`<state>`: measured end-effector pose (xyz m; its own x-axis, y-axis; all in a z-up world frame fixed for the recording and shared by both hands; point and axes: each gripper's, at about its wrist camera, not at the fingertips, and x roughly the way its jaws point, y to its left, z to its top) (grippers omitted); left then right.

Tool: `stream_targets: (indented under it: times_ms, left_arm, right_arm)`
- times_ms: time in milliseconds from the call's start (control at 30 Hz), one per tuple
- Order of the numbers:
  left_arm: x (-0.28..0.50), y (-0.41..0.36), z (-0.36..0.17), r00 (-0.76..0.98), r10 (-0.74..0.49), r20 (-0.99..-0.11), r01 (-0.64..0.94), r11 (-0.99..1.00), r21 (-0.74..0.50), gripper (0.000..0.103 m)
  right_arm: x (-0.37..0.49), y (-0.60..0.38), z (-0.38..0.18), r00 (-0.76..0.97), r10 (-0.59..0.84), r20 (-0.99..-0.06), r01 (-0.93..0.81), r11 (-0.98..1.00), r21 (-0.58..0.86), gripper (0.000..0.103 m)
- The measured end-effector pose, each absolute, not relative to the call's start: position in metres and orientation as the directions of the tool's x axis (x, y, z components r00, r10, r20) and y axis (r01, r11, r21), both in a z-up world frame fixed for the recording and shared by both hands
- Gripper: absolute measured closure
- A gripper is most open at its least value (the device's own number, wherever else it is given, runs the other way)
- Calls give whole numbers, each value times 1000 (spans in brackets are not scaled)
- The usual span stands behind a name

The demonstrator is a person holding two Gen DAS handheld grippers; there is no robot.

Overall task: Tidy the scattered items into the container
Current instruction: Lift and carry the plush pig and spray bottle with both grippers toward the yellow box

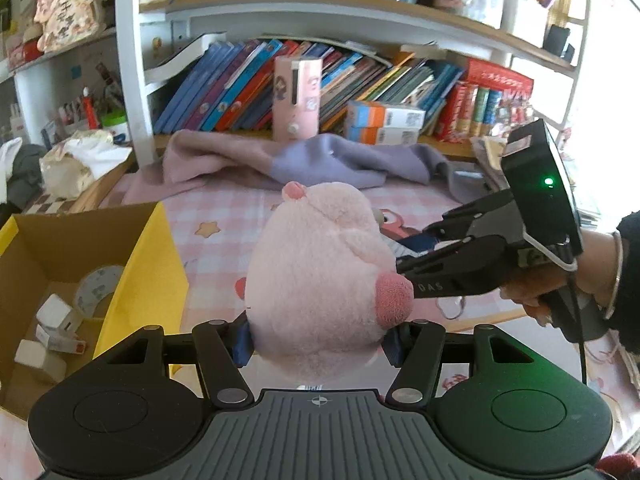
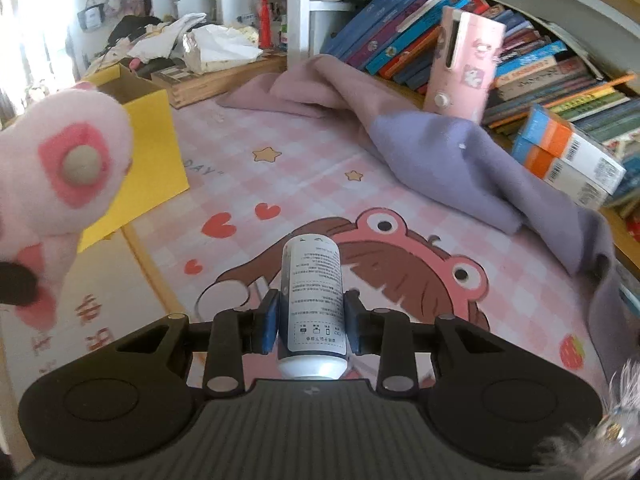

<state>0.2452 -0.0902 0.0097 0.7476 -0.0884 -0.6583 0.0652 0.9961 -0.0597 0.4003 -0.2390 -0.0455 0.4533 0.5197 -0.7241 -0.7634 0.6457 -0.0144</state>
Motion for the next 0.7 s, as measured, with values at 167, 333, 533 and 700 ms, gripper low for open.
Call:
stream_targets:
  times_ms: [167, 333, 533, 700]
  left_arm:
    - [234, -88, 17, 758, -134, -638, 95, 991, -95, 44]
    - [219, -86, 26, 766, -176, -618, 146, 984, -99, 44]
    - [200, -72, 32, 775, -222, -591, 168, 975, -146, 44]
    - [184, -61, 35, 770, -262, -582, 215, 965, -150, 44]
  right_arm:
    - [372, -255, -26, 491, 517, -701, -721, 692, 5, 72]
    - [339, -267, -3, 564, 502, -656, -664, 748, 2, 72]
    - [298, -280, 19, 674, 441, -593, -542, 840, 9, 72]
    - [261, -282, 31, 731, 385, -563, -458, 889, 14, 72]
